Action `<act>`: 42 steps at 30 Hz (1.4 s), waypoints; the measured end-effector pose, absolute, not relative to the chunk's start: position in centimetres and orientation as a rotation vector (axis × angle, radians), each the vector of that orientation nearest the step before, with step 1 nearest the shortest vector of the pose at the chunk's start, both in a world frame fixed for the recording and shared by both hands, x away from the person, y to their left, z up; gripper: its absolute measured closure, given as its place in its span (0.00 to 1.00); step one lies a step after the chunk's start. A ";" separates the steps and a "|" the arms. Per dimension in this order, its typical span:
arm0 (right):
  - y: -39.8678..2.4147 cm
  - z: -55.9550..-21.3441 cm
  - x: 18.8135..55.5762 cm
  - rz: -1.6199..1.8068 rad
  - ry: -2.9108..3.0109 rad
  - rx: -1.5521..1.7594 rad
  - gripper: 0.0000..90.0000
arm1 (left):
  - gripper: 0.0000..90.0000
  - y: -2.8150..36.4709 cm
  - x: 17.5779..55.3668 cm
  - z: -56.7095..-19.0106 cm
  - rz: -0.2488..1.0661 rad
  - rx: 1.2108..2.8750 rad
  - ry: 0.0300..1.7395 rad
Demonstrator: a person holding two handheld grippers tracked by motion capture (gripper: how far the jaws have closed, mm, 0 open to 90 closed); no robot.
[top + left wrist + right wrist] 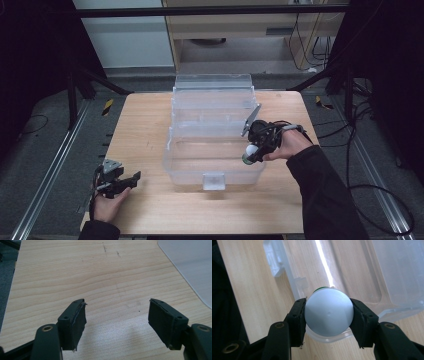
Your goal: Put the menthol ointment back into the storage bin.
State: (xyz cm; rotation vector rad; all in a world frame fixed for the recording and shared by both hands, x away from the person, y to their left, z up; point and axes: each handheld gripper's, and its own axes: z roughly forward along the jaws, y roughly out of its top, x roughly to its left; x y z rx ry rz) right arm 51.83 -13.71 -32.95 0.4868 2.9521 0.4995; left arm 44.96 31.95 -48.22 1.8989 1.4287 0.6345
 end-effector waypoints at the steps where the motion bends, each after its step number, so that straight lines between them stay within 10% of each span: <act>1: -13.7 -32.9 51.8 0.499 2.952 0.487 0.56 | 0.33 32.0 45.0 -48.2 0.634 1.899 1.429; 42: -14.9 -39.8 53.6 0.389 3.042 0.470 0.56 | 0.33 32.1 45.0 -48.3 0.635 1.901 1.432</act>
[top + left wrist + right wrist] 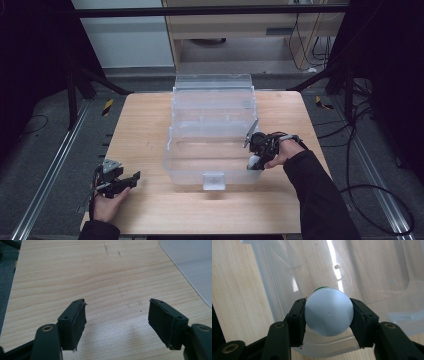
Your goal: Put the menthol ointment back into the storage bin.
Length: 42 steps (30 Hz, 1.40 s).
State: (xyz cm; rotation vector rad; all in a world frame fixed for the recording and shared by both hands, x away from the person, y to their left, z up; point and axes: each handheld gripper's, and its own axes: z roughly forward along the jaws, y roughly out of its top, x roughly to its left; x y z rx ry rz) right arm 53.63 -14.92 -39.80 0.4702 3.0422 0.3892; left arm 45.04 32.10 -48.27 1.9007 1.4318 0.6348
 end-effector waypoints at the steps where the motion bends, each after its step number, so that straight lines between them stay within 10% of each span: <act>1: -14.9 -39.8 53.6 0.389 3.042 0.470 0.56 | 0.33 32.1 45.0 -48.3 0.635 1.901 1.432; 42: -19.0 -35.5 49.7 0.857 2.644 0.716 0.38 | 0.33 32.1 45.0 -48.3 0.630 1.900 1.435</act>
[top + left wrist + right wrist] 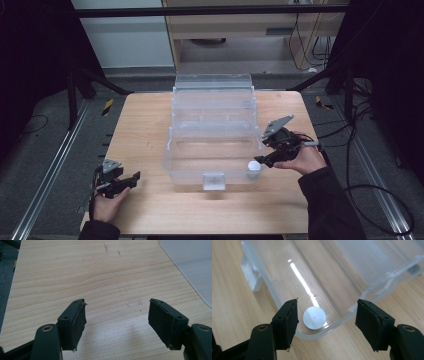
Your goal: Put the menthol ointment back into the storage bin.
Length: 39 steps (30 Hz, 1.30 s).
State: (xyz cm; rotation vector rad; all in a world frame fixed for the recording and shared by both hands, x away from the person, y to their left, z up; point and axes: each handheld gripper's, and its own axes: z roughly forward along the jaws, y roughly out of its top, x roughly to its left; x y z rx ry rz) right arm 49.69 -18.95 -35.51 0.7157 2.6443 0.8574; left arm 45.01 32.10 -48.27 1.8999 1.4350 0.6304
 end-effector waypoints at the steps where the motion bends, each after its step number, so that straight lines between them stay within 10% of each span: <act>1: -19.3 -35.5 49.4 0.877 2.622 0.726 0.37 | 0.33 32.1 45.0 -48.3 0.630 1.899 1.436; 19: -25.4 -40.7 46.0 1.116 2.240 1.109 0.27 | 0.44 32.2 45.0 -48.3 0.619 1.895 1.443; 39: -30.9 -48.6 46.7 1.071 1.914 1.395 0.14 | 0.29 33.1 45.4 -48.8 0.664 1.868 1.473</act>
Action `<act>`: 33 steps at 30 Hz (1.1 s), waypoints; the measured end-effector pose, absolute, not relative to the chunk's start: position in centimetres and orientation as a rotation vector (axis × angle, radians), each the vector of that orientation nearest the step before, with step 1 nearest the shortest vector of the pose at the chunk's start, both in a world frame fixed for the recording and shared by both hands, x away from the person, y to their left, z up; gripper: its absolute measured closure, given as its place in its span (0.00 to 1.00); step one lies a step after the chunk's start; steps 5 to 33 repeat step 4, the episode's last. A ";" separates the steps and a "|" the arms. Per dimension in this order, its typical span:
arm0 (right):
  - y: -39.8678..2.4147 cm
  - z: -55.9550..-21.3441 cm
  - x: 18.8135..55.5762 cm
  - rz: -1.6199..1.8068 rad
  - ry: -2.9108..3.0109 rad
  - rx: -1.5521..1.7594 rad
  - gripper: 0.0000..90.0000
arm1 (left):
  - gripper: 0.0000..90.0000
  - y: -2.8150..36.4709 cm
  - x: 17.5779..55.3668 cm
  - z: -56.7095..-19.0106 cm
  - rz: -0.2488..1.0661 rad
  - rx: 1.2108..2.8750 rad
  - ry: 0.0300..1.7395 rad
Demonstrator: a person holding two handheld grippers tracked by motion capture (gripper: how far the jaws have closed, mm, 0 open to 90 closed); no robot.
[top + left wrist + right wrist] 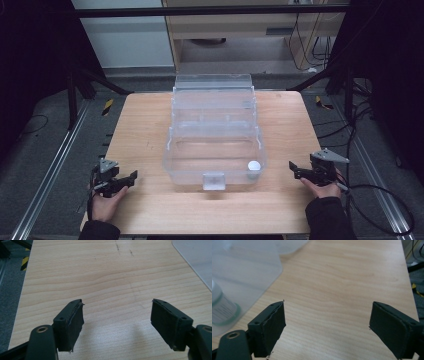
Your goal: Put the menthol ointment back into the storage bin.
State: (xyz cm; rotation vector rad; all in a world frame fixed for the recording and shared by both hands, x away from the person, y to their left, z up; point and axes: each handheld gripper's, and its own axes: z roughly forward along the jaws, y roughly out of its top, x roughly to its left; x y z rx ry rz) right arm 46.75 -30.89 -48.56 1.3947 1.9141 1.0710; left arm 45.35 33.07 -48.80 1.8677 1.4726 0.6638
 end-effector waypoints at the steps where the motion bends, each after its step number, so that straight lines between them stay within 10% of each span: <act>1: -31.0 -48.7 46.8 1.069 1.923 1.406 0.14 | 0.28 33.2 45.4 -48.9 0.662 1.867 1.476; 33: -31.0 -49.0 46.9 1.061 1.925 1.415 0.14 | 0.28 33.2 45.4 -48.9 0.662 1.868 1.480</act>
